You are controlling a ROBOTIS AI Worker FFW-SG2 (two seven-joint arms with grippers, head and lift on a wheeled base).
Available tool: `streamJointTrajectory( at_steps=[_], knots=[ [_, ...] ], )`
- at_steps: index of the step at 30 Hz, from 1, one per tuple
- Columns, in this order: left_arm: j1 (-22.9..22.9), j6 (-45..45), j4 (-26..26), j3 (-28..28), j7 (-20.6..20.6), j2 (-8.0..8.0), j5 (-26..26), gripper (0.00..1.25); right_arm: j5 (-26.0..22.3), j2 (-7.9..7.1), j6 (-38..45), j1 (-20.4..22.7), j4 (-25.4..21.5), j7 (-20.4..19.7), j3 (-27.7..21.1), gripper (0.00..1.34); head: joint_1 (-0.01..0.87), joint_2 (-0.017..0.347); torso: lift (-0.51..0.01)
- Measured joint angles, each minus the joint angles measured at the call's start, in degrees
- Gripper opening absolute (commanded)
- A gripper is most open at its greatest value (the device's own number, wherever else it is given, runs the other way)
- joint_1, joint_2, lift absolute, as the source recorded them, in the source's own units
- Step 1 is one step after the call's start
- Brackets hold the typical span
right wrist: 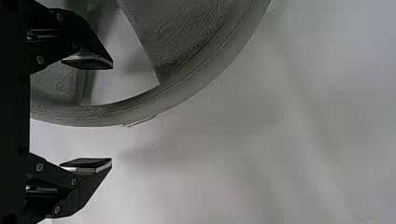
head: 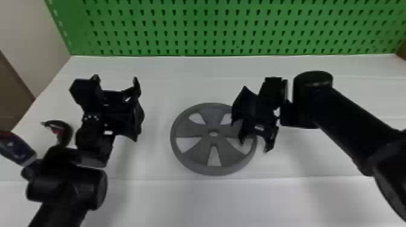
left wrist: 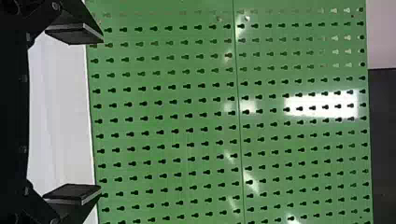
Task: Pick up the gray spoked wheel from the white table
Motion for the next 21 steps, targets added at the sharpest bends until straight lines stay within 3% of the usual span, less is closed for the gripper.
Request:
streamJointTrajectory(
  at_steps=[21],
  knots=[
    [0.0,0.0,0.0,0.0,0.0,0.00,-0.1,1.10,0.3,-0.12,0.0,0.4,0.1,1.6,-0.2,0.79,0.806,0.044,-0.098]
  ],
)
